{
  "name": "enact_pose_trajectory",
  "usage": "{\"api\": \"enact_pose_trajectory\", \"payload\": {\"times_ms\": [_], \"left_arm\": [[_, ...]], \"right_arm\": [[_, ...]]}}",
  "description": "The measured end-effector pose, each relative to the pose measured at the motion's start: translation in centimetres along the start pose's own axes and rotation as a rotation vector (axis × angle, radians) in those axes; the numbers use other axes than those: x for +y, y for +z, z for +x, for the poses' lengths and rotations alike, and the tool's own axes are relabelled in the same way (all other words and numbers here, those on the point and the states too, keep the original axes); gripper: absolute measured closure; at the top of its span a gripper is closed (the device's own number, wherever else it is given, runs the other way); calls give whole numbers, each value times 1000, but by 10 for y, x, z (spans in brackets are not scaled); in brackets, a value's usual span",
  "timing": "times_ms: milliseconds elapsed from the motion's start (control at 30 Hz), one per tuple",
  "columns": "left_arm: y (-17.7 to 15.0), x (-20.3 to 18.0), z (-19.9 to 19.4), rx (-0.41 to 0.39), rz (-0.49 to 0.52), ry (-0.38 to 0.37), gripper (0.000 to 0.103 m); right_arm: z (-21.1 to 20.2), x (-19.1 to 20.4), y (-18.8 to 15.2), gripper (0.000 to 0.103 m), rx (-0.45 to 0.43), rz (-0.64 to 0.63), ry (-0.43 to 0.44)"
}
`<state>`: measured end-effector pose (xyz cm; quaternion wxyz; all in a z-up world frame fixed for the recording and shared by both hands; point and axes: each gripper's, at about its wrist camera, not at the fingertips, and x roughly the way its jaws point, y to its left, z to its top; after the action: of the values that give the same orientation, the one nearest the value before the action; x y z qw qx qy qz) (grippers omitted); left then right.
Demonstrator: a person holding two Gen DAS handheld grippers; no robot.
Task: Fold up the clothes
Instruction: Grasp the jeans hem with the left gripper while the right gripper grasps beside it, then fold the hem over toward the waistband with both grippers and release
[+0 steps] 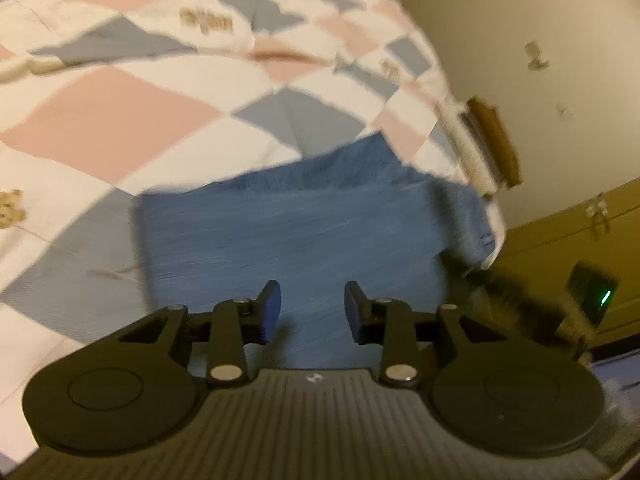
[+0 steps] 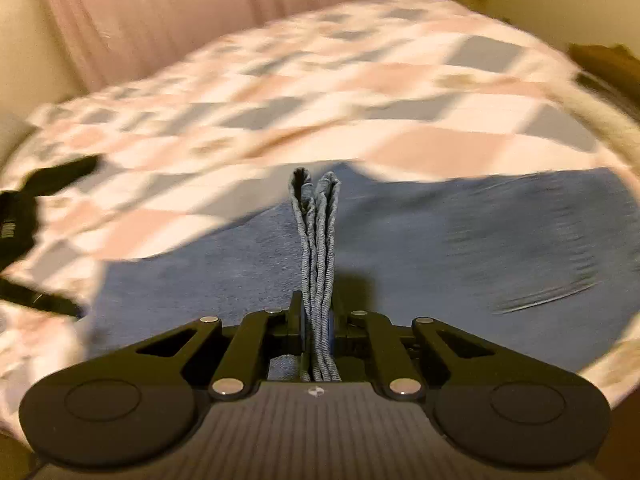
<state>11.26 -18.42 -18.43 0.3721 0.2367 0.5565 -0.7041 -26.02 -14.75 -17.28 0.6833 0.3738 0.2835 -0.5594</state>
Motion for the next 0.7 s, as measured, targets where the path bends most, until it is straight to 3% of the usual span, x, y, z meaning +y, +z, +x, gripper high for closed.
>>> {"api": "enact_pose_trajectory", "payload": {"times_ms": [133,300,433,700], "left_arm": [[11,-21,42,62,46,-58,80],[27,-63,76,96,201,0,80],[35,-83,84,82,228,3,74],[21,-104,131,28,179,172,74]], "right_arm": [[14,-47,14,94,57,44,-112],[10,-70,22,94,42,25,-149],[-7,-106,37,94,-4,31,-175],[1,-179,59,94,-20,2,-167]]}}
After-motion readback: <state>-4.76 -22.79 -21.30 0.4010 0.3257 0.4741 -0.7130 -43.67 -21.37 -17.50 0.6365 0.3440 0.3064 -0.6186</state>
